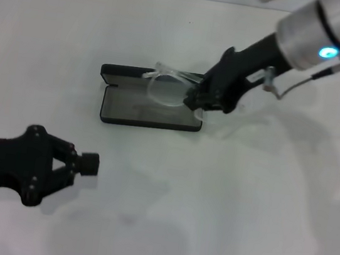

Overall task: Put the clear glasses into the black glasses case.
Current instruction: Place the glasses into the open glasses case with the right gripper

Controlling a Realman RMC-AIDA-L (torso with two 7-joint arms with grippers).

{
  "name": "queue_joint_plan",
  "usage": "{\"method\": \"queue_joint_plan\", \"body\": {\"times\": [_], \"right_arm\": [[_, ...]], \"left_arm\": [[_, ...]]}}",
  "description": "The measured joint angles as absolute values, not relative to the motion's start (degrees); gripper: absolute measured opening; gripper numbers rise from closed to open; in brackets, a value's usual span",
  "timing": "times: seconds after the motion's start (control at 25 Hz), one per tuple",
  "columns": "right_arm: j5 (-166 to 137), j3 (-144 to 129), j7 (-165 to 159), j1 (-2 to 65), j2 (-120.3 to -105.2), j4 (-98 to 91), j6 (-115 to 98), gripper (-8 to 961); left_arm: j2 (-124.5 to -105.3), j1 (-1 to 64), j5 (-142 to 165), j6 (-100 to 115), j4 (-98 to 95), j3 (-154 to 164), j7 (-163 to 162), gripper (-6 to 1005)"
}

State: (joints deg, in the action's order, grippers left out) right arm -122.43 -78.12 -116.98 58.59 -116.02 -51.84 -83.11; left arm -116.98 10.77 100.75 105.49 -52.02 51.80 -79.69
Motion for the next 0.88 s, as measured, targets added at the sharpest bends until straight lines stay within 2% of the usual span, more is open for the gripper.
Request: {"method": "queue_joint_plan", "body": {"times": [0.36, 0.88], "right_arm": [[-126.00, -86.53, -123.26, 67.53, -116.17, -45.30, -78.14, 135], [-122.10, -99.27, -128.03, 67.36, -116.19, -43.90, -66.93, 144]], "left_arm": [[-117.45, 10.82, 103.56, 105.58, -52.05, 51.86, -79.97, 40], [-117.21, 10.99, 103.65, 105.83, -52.08, 51.86, -79.98, 40]]}}
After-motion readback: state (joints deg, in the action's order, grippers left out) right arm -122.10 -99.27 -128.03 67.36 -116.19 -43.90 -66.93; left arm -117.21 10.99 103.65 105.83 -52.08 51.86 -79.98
